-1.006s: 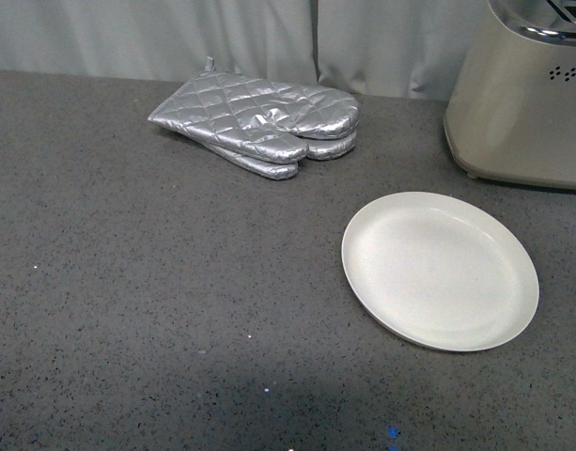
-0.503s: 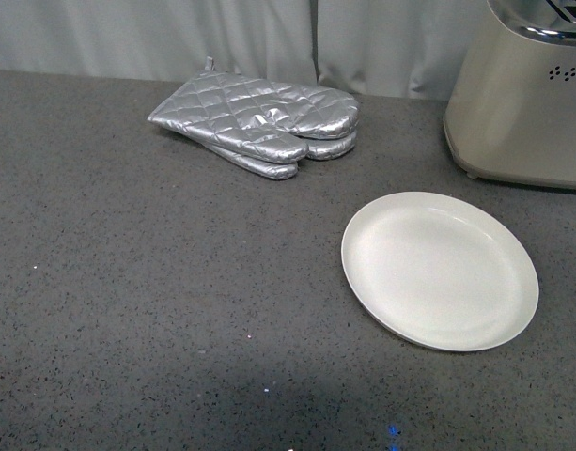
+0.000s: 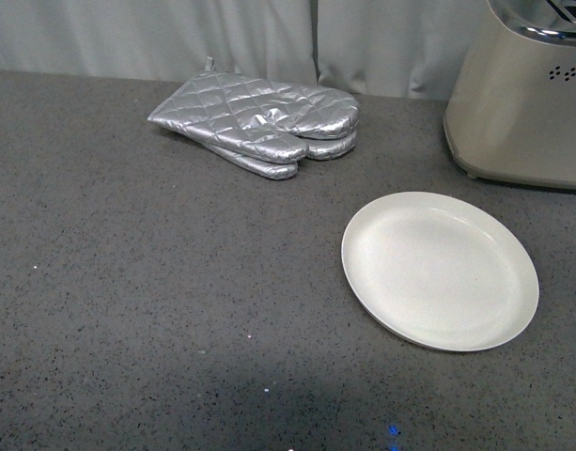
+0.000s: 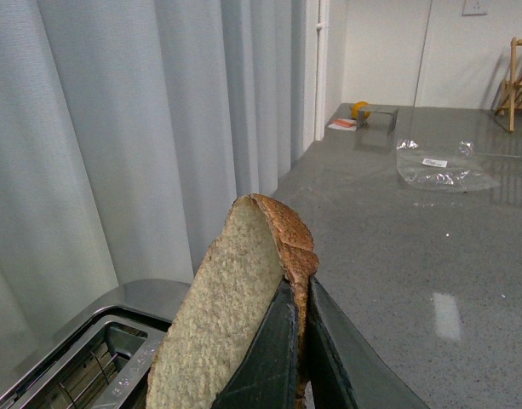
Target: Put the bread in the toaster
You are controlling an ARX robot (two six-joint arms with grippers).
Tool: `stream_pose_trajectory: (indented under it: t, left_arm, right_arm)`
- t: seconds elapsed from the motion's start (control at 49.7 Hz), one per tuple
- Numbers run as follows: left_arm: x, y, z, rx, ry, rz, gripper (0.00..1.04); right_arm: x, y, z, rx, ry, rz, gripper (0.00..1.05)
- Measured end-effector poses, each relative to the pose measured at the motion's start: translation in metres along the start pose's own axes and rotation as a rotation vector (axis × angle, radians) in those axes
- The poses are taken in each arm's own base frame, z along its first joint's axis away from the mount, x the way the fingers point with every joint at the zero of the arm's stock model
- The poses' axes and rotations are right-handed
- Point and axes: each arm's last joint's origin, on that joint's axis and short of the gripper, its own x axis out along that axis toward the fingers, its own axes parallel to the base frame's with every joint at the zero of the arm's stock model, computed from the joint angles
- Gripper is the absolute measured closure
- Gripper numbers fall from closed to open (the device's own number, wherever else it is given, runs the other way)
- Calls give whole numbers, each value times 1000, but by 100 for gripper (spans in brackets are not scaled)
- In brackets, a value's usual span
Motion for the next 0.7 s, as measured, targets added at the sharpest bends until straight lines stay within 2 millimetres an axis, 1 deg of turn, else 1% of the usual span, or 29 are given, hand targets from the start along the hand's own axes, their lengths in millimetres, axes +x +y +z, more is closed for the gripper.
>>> stream_pose_trajectory:
  t: [0.664,0.684,0.704]
  left_arm:
    - [0,0,0,0,0,0,7]
    - [0,0,0,0,0,0,7]
    - [0,0,0,0,0,0,7]
  right_arm:
    - [0,0,0,-1,0,0,104]
    - [0,0,0,-2,0,0,103]
    - [0,0,0,-3,0,0,97]
